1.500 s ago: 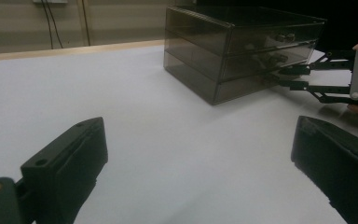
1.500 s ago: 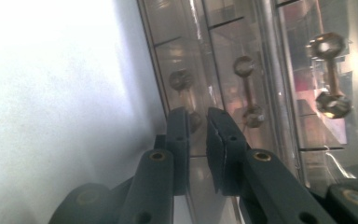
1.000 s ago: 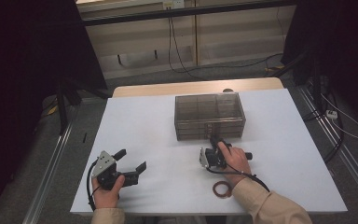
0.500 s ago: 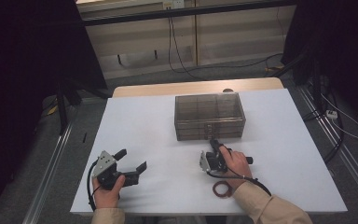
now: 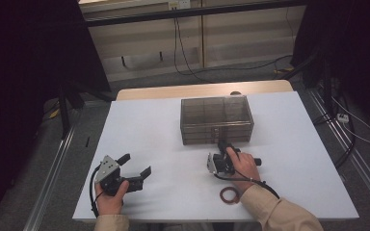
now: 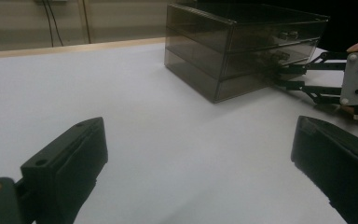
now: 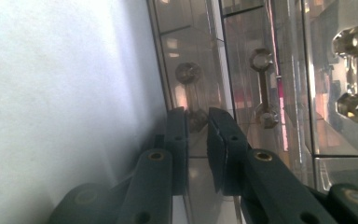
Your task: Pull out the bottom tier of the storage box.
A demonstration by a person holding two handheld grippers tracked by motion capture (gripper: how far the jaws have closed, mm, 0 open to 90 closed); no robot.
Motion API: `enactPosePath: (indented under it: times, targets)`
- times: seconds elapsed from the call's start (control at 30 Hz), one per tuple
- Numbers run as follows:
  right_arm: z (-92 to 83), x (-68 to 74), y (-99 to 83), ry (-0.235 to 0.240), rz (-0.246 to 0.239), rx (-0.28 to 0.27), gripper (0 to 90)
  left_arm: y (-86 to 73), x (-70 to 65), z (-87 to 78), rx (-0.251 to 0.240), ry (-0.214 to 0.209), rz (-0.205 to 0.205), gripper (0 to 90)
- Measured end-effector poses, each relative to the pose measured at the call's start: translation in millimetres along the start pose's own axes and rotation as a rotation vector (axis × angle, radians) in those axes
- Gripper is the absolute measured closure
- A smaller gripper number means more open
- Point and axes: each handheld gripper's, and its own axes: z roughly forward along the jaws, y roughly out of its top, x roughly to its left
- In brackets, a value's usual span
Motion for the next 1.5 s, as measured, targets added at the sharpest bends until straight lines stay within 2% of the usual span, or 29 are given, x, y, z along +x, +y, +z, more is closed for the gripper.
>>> enactPosePath:
  times: [0.1, 0.27, 0.33, 0.4, 0.5, 0.7, 0.73, 0.77, 0.8, 0.83, 0.93, 1.0, 1.03, 1.1, 1.13, 1.23, 1.3, 1.37, 1.4, 1.47, 1.5]
  targets:
    - [0.5, 1.9, 1.1, -0.01, -0.029, -0.007, 78.9, 0.0, -0.2, 0.7, 0.004, 0.0, 0.002, 3.7]
    - [-1.1, 6.6, 2.0, -0.043, -0.046, 0.009, 80.4, 0.1, -0.1, 0.1, 0.002, 0.002, 0.0, 3.7]
    - [-1.5, 4.8, 2.9, -0.048, -0.046, -0.004, 80.6, 0.2, 0.1, -0.3, 0.002, 0.002, 0.0, 3.7]
    - [-3.6, 5.4, 2.9, -0.044, -0.019, 0.012, 80.6, 0.1, 0.3, -0.3, 0.002, 0.003, 0.0, 3.6]
    - [-4.4, 5.1, 2.0, -0.051, -0.031, -0.001, 80.7, 0.1, -0.1, 0.0, 0.001, 0.001, 0.0, 3.7]
    - [-10.3, 6.5, 2.1, -0.043, -0.008, 0.011, 80.6, 0.3, -0.4, -0.2, 0.001, 0.001, 0.001, 3.7]
    - [-10.4, 5.6, 2.0, -0.047, -0.03, -0.004, 80.6, 0.2, -0.5, 0.0, 0.002, 0.001, 0.002, 3.7]
    - [-11.6, 6.5, 1.9, -0.048, -0.028, 0.0, 80.5, 0.2, -0.8, 0.2, 0.002, 0.0, 0.001, 3.7]
    - [-11.8, 7.4, 1.5, -0.04, -0.022, -0.008, 81.2, 0.3, -0.9, 0.2, 0.002, -0.001, 0.001, 3.7]
    - [-13.4, 8.1, 1.5, -0.038, -0.023, -0.015, 90.0, 0.3, -1.1, 0.2, 0.002, -0.001, 0.002, 3.7]
    - [-17.8, 9.1, 3.1, 0.006, 0.006, 0.01, 90.0, 0.4, -1.4, 0.4, 0.003, 0.0, 0.002, 3.6]
    - [-19.0, 6.8, 2.3, -0.009, 0.008, -0.015, 88.3, 0.6, -1.7, 0.3, 0.004, 0.0, 0.003, 3.7]
    - [-19.2, 6.3, 1.3, -0.001, 0.031, 0.0, 86.4, 0.8, -1.9, 0.0, 0.004, 0.0, 0.003, 3.7]
    - [-16.7, 2.3, -0.2, -0.018, 0.018, -0.015, 80.7, 0.9, -2.0, 0.0, 0.004, -0.001, 0.002, 3.7]
    - [-15.3, 2.0, -0.3, -0.019, 0.029, -0.012, 79.2, 0.8, -2.1, 0.1, 0.005, 0.0, 0.003, 3.7]
    - [-10.2, 3.1, 1.4, -0.018, 0.014, -0.015, 76.3, 0.8, -1.4, 0.5, 0.006, 0.0, 0.006, 3.7]
    - [-6.5, 2.8, 2.9, -0.03, -0.005, -0.021, 76.1, 0.6, -1.0, 0.8, 0.004, 0.001, 0.005, 3.7]
    - [-3.2, 2.5, 3.7, -0.024, -0.008, -0.016, 76.9, 0.5, -0.6, 0.7, 0.005, 0.002, 0.005, 3.7]
    - [-1.4, 3.0, 4.0, -0.02, -0.025, -0.015, 78.2, 0.5, -0.4, 0.6, 0.005, 0.001, 0.003, 3.7]
    - [-0.4, 4.3, 4.0, -0.019, -0.006, -0.005, 78.5, 0.5, 0.0, 0.3, 0.005, 0.003, 0.001, 3.7]
    - [0.6, 3.3, 4.1, -0.019, -0.02, -0.014, 79.1, 0.4, 0.2, 0.3, 0.005, 0.003, 0.0, 3.7]
